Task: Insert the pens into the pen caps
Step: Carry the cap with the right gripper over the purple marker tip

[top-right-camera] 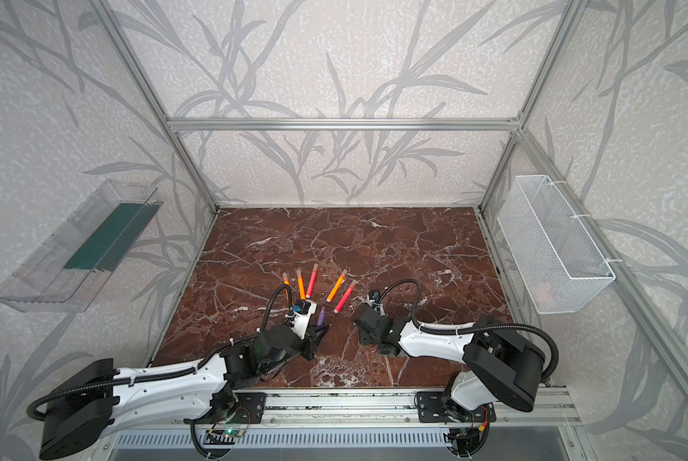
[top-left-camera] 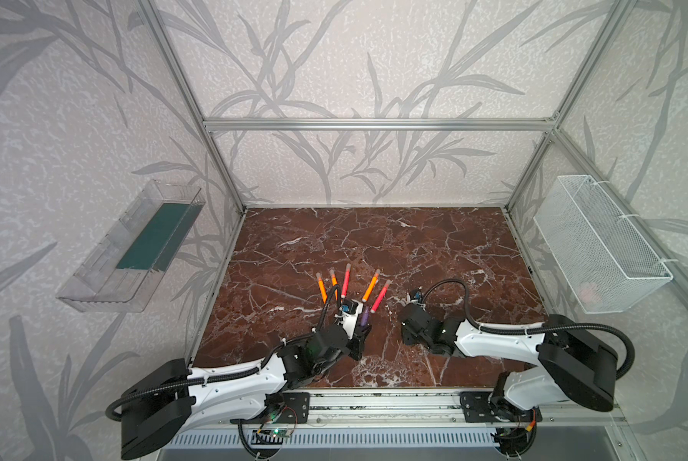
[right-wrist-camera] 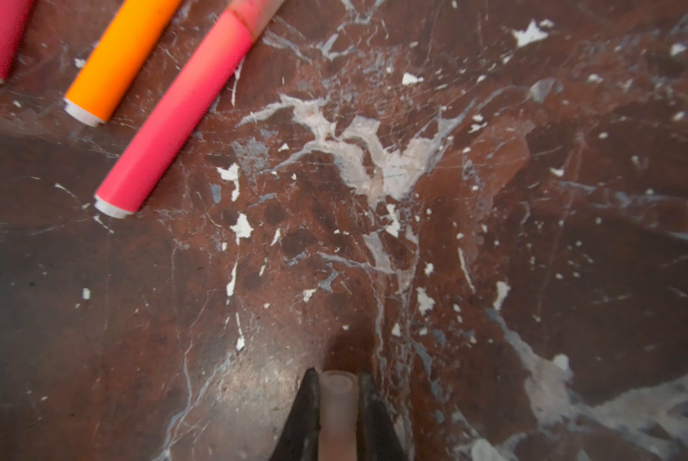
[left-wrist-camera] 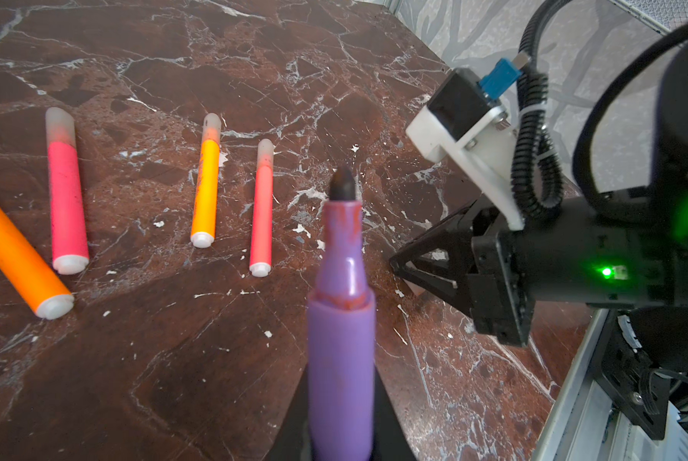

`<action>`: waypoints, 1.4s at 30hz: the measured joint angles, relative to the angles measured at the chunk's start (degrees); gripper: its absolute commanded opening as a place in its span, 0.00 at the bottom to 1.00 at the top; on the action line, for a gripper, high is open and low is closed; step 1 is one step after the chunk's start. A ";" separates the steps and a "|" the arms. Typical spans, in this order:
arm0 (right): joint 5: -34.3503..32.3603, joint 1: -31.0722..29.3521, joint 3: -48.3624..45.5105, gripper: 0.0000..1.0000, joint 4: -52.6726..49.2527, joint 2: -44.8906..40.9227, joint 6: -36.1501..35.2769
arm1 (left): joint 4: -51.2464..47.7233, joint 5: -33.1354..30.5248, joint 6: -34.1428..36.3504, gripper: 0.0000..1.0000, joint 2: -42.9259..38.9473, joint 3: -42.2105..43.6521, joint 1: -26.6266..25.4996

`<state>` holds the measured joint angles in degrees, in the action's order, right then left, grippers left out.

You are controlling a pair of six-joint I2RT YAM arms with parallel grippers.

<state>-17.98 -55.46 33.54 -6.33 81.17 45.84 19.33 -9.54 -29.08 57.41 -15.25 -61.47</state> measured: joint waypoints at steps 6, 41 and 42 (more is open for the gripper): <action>-0.72 0.00 -0.07 0.01 1.36 -10.80 -0.02 | 0.92 1.84 0.00 0.00 2.14 0.00 0.00; 6.38 -1.14 -1.64 0.00 40.74 -9.40 1.29 | 8.85 7.98 -0.52 0.00 7.78 -0.02 0.00; 6.38 -1.31 -1.77 0.00 41.20 -9.18 1.42 | 8.92 7.98 -0.55 0.00 7.63 -0.02 0.00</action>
<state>-11.60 -56.77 31.77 34.87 71.99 47.27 28.25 -1.56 -29.63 65.04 -15.27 -61.47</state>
